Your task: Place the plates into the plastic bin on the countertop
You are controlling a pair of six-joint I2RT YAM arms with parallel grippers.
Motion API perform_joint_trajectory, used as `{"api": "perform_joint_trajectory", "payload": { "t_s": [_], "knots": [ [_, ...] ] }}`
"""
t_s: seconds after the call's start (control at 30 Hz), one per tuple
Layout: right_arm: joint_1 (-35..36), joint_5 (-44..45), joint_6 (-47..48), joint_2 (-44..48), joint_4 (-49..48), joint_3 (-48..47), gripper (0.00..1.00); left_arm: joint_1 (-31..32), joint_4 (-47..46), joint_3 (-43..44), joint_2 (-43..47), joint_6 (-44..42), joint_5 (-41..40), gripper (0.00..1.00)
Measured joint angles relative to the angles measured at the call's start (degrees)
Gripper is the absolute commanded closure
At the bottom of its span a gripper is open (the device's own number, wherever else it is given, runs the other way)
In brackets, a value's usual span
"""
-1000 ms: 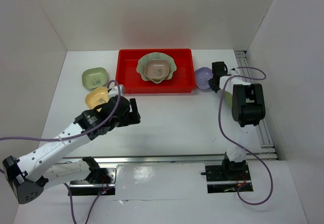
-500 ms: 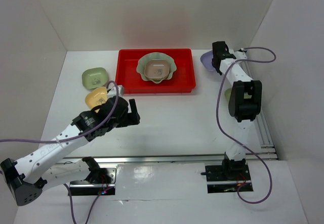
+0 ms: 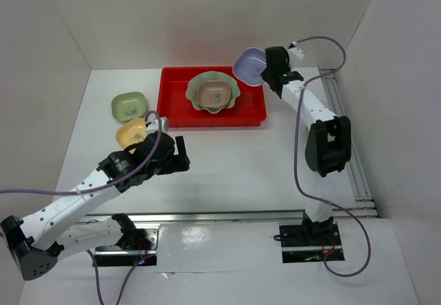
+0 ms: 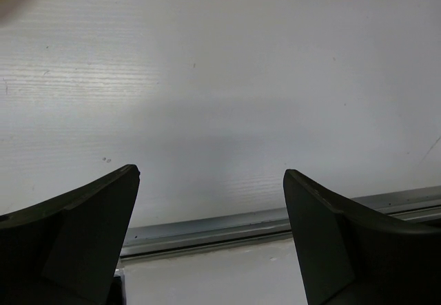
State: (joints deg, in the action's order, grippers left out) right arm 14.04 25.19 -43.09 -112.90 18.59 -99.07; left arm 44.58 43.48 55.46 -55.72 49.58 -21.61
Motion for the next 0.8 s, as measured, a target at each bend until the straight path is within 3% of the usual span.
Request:
{"api": "perform_joint_trajectory", "payload": {
  "t_s": [0.33,0.67,0.8],
  "knots": [
    [10.56,-8.83,10.67,-20.22,3.06,-28.76,1.00,-0.31,4.20,0.17,0.35,-0.07,-1.73,0.01],
    [10.16,-9.53,13.73,-23.61,8.87,-27.65,1.00,-0.37,6.45,1.14,2.80,-0.37,-2.95,0.01],
    [9.90,-9.88,14.29,-23.61,8.96,-27.65,0.77,-0.44,6.69,1.16,2.80,-0.37,-2.95,0.01]
  ]
}}
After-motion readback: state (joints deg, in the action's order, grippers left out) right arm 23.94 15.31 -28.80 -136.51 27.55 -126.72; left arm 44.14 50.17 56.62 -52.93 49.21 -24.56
